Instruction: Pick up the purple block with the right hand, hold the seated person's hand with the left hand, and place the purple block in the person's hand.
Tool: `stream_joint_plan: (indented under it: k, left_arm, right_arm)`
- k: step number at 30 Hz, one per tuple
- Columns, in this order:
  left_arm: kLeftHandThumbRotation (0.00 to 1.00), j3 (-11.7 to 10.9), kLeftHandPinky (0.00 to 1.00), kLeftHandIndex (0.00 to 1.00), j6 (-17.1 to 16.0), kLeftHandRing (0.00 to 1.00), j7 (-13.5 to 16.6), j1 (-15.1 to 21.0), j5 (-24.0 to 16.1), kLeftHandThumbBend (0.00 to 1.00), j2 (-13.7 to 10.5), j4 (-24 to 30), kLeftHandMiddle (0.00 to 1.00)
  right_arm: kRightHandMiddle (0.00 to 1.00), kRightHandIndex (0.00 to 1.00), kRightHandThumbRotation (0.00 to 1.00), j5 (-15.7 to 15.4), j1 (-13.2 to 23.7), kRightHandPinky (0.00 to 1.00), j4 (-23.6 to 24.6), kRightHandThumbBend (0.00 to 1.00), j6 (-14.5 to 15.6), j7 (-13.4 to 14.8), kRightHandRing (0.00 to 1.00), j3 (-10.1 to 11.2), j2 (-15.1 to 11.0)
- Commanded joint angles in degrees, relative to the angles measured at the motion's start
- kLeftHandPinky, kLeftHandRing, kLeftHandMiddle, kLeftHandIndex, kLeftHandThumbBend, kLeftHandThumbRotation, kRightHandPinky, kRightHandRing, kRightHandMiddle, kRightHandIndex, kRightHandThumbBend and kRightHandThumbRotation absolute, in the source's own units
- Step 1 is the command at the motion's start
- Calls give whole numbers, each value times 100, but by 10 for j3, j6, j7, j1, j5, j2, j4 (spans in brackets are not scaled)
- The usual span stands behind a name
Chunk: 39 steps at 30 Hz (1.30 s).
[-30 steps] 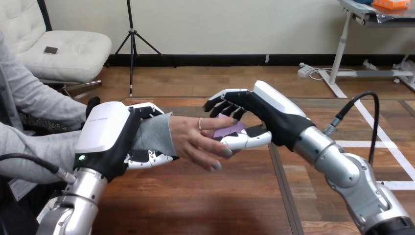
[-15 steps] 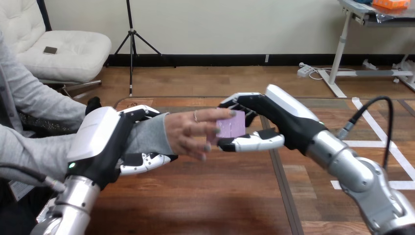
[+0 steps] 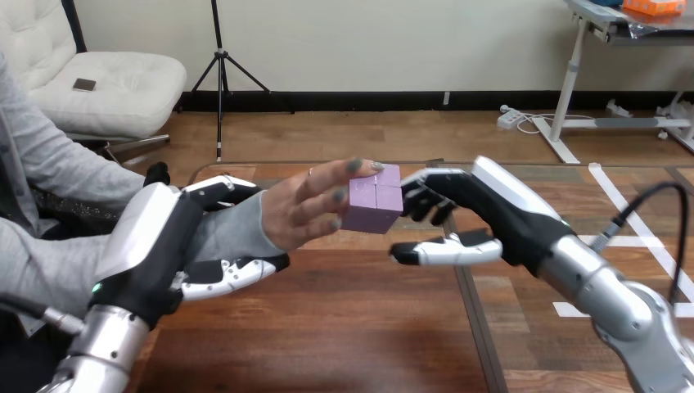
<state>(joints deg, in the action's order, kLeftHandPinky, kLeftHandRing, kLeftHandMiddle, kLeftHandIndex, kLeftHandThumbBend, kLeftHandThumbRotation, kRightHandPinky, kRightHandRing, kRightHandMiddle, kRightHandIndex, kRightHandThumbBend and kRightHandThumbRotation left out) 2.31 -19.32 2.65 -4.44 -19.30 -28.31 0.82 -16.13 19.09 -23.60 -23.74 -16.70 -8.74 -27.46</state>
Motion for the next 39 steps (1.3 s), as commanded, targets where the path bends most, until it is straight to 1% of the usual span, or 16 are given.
stream_joint_plan:
  k: [1, 8, 11, 14, 15, 19, 20, 23, 26, 28, 29, 30, 32, 35, 38, 39]
  left_arm:
    - [27, -18, 49, 64, -31, 61, -18, -8, 43, 64, 8, 30, 64]
    - [24, -27, 46, 63, -59, 59, -54, -31, 109, 61, 19, 23, 63]
    - [23, -29, 45, 63, -78, 58, -70, -39, 138, 59, 24, 16, 62]
    - [24, -32, 45, 63, -86, 58, -79, -47, 159, 58, 34, 12, 63]
    - [24, -33, 46, 62, -92, 58, -86, -51, 174, 57, 39, 10, 63]
    - [26, -35, 47, 62, -101, 60, -99, -63, 205, 54, 54, 5, 65]
    - [29, -36, 49, 62, -102, 61, -101, -65, 208, 52, 56, 4, 65]
    - [35, -37, 51, 63, -108, 63, -109, -74, 231, 52, 73, 0, 67]
    - [42, -39, 54, 63, -118, 67, -113, -81, 253, 52, 93, -9, 70]
    - [47, -41, 55, 63, -135, 69, -104, -84, 253, 52, 112, -21, 71]
    - [53, -42, 57, 63, -140, 70, -101, -85, 252, 51, 117, -24, 71]
    - [55, -42, 57, 63, -148, 70, -96, -89, 250, 51, 126, -28, 71]
    - [61, -41, 59, 64, -156, 71, -92, -93, 248, 53, 135, -33, 72]
    - [71, -40, 61, 66, -164, 73, -90, -102, 241, 56, 145, -37, 73]
    - [81, -39, 64, 70, -163, 75, -92, -110, 240, 59, 157, -35, 74]
    - [83, -37, 65, 70, -165, 76, -94, -111, 241, 60, 162, -38, 74]
  right_arm:
    - [68, 70, 64, 22, -5, 61, 36, 87, -8, 4, 67, 27, -10]
    - [69, 70, 68, 44, -34, 61, 54, 87, -6, 2, 67, 43, -11]
    - [69, 70, 71, 57, -47, 62, 57, 86, -13, 1, 68, 51, -10]
    - [70, 71, 73, 74, -60, 62, 60, 84, -19, -1, 68, 58, -6]
    - [70, 71, 73, 78, -67, 62, 62, 84, -24, 0, 68, 60, -6]
    - [70, 71, 80, 91, -85, 61, 70, 82, -27, 3, 68, 66, -1]
    - [70, 72, 83, 93, -89, 61, 71, 83, -26, 2, 68, 67, 1]
    - [71, 72, 87, 116, -103, 61, 69, 82, -44, 2, 68, 72, 14]
    - [71, 73, 91, 139, -122, 61, 79, 82, -43, 8, 69, 77, 33]
    - [71, 73, 92, 168, -140, 61, 92, 83, -31, 6, 69, 80, 51]
    - [72, 73, 94, 177, -145, 62, 97, 83, -27, 5, 69, 81, 55]
    - [72, 73, 94, 185, -156, 62, 106, 83, -24, 6, 69, 81, 61]
    - [73, 74, 96, 191, -168, 62, 117, 83, -21, 6, 70, 81, 66]
    - [74, 75, 98, 207, -192, 63, 146, 83, -3, 11, 71, 81, 81]
    - [75, 76, 99, 218, -212, 64, 165, 83, 4, 14, 72, 80, 94]
    - [75, 76, 99, 219, -221, 64, 174, 83, 7, 16, 72, 79, 99]
